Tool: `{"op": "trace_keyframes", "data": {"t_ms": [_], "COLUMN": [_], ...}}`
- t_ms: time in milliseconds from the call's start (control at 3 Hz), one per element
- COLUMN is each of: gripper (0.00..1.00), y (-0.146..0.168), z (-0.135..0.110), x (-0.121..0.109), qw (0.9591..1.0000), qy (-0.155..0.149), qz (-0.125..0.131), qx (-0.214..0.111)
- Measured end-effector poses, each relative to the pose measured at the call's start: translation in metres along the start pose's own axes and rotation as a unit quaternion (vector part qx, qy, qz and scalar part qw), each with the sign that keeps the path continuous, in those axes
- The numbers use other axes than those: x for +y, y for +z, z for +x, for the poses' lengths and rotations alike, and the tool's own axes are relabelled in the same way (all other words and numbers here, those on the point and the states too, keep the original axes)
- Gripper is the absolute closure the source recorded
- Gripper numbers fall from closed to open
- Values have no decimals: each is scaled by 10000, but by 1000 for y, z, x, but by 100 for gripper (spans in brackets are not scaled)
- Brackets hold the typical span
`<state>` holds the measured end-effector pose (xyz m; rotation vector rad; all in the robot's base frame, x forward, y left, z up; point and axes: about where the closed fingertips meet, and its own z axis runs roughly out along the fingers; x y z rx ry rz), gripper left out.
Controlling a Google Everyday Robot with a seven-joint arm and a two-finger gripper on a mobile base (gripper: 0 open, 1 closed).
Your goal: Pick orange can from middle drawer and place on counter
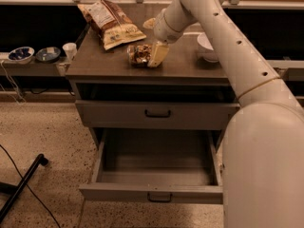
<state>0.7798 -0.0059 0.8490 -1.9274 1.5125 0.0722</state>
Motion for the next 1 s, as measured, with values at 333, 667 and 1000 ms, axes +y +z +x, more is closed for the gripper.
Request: {"op": "trace_keyframes", "data": {"t_ms": [333,667,1000], "gripper": [0,0,0], "y": [-4,-41,-37], "z": [1,2,0], "x": [3,-7,-17], "qw": [9990,9947,9959], "qy": [-166,-550,-554], "qz": [-373,-694,-533], "qx": [185,517,485]}}
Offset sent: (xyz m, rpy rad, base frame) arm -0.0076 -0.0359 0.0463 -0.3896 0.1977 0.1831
